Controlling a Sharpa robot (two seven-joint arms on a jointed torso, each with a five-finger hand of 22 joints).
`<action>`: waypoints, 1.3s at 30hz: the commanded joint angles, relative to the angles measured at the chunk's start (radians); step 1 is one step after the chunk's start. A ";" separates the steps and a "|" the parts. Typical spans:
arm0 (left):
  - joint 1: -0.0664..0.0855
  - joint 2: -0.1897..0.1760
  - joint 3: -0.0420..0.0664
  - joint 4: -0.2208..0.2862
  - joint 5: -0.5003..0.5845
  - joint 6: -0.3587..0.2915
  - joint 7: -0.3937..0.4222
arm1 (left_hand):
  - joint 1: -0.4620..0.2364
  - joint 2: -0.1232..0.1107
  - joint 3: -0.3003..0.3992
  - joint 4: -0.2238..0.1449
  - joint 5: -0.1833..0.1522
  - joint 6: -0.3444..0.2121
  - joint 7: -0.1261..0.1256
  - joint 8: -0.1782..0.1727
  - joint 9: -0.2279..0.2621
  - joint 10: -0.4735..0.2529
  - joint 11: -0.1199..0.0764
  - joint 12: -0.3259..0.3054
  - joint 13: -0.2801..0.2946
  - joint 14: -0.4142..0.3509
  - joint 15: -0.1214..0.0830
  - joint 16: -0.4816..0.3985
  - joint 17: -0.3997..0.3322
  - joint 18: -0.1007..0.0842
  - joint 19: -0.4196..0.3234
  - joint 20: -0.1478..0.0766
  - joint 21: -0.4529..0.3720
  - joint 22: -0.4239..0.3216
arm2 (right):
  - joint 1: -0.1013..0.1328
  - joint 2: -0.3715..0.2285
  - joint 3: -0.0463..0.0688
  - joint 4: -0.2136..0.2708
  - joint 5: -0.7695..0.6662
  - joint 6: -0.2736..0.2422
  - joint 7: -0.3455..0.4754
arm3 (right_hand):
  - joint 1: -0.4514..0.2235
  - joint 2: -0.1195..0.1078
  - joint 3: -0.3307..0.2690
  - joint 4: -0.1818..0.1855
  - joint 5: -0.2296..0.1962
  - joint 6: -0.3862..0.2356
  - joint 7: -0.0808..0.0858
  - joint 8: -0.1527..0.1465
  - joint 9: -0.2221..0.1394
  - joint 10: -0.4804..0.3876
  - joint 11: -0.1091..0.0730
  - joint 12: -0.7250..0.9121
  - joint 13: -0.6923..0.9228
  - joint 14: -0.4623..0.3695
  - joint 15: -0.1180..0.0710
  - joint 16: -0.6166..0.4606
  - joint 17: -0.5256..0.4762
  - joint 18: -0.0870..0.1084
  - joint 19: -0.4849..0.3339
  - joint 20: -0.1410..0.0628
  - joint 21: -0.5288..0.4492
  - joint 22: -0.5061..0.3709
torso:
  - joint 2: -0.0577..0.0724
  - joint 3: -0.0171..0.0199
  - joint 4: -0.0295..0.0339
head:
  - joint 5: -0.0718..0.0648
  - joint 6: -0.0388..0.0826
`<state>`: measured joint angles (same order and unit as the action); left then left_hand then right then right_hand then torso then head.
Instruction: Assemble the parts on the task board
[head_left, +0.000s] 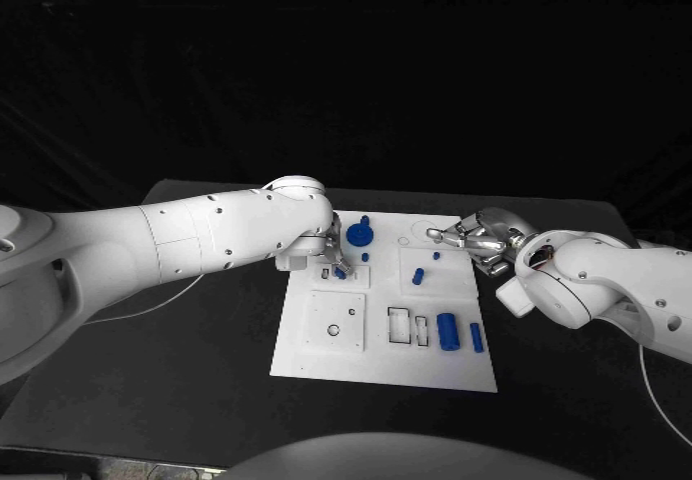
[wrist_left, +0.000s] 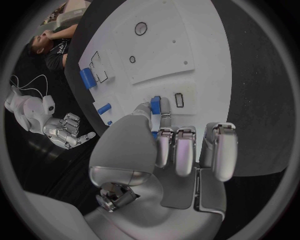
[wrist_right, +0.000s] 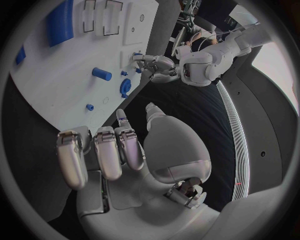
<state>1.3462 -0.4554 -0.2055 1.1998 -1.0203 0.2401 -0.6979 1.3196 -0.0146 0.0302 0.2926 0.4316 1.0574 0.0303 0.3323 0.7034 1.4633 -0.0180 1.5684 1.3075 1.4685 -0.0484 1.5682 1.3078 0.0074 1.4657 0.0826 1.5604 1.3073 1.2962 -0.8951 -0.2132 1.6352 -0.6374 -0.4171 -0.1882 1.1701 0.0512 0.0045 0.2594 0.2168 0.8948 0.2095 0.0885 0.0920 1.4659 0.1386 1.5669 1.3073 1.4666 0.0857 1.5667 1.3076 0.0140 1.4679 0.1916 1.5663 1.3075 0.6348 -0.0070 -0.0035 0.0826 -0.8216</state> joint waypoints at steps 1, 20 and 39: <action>0.000 0.002 0.000 0.000 0.001 0.020 -0.139 | 0.003 0.008 0.007 0.000 -0.005 0.005 0.000 -0.001 0.002 0.107 -0.005 0.002 0.263 0.102 -0.005 0.003 0.263 -0.002 0.084 -0.005 -0.004 0.256 | -0.001 0.001 0.000 0.001 -0.004 0.013 0.001 | -0.001 0.012 -0.002 0.006 0.006 -0.004 0.002 0.003 0.002 0.105 0.006 0.004 0.263 0.104 0.004 0.004 0.263 -0.014 0.103 0.005 0.004 0.263 | 0.000 0.0006 0.0000 | 0.001 0.000; 0.000 0.007 0.000 -0.002 0.001 0.014 -0.141 | -0.002 0.012 0.007 0.001 -0.008 0.002 0.002 -0.005 0.002 0.107 -0.003 0.002 0.263 0.102 -0.004 0.003 0.263 -0.001 0.079 -0.004 -0.008 0.254 | -0.001 -0.001 0.000 0.002 -0.004 0.012 0.001 | -0.001 0.012 -0.002 0.006 0.006 -0.004 0.002 0.003 0.002 0.105 0.006 0.004 0.263 0.104 0.004 0.004 0.263 -0.014 0.103 0.005 0.004 0.263 | 0.000 0.0001 0.0000 | 0.002 -0.003; 0.000 0.005 0.000 -0.005 -0.001 0.015 -0.142 | -0.005 0.018 0.010 0.000 -0.012 -0.003 0.005 -0.012 0.004 0.107 -0.001 0.002 0.263 0.102 -0.002 0.003 0.263 0.002 0.070 -0.003 -0.015 0.251 | -0.001 -0.002 0.000 0.003 -0.003 0.010 0.001 | -0.001 0.013 -0.004 0.006 0.006 -0.005 0.003 0.003 0.002 0.105 0.006 0.004 0.263 0.104 0.005 0.004 0.263 -0.014 0.103 0.006 0.004 0.263 | 0.000 -0.0003 -0.0003 | 0.001 -0.005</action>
<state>1.3460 -0.4509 -0.2059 1.1944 -1.0200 0.2427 -0.6980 1.3209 -0.0024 0.0363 0.2922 0.4238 1.0555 0.0322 0.3242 0.7059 1.4633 -0.0179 1.5684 1.3073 1.4684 -0.0484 1.5682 1.3075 0.0075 1.4657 0.0826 1.5506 1.3073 1.2962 -0.8970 -0.2132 1.6374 -0.6369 -0.4172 -0.1882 1.1673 0.0541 0.0016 0.2624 0.2168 0.8948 0.2095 0.0885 0.0930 1.4659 0.1386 1.5669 1.3080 1.4665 0.0857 1.5667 1.3073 0.0140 1.4679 0.1916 1.5663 1.3080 0.6349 -0.0067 -0.0035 0.0836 -0.8275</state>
